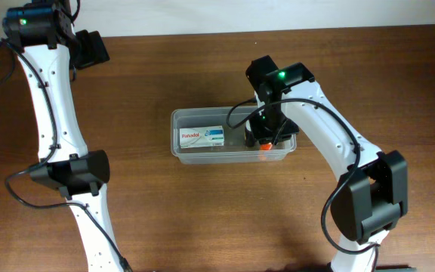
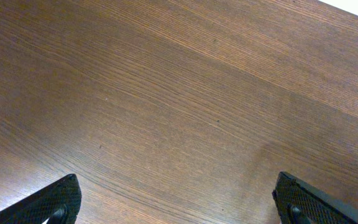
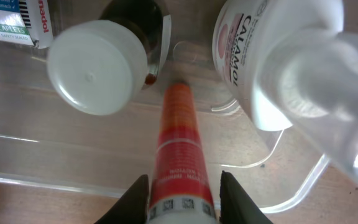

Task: Pack container
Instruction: 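Lower the orange tube into the container beside the bottles and release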

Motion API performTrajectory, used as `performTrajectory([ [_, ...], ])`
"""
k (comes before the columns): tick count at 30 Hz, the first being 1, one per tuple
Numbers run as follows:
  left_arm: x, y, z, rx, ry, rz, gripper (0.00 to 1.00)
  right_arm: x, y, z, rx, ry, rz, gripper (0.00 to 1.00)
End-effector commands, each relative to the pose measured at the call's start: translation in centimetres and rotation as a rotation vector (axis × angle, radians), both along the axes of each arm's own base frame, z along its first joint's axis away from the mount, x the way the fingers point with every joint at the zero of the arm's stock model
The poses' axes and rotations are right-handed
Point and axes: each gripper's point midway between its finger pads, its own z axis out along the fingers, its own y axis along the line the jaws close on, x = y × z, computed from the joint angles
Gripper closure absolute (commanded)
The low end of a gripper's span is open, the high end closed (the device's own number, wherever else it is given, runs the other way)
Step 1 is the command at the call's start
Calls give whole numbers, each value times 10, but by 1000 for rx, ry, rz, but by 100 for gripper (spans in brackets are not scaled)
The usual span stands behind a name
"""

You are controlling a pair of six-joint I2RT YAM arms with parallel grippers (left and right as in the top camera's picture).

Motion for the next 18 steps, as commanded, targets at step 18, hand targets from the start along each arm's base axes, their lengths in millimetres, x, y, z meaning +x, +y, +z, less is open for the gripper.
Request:
performTrajectory([
  [18,-2,0,8,18,-16,-12,1,-4,3,-4,-1,21,-3,50],
])
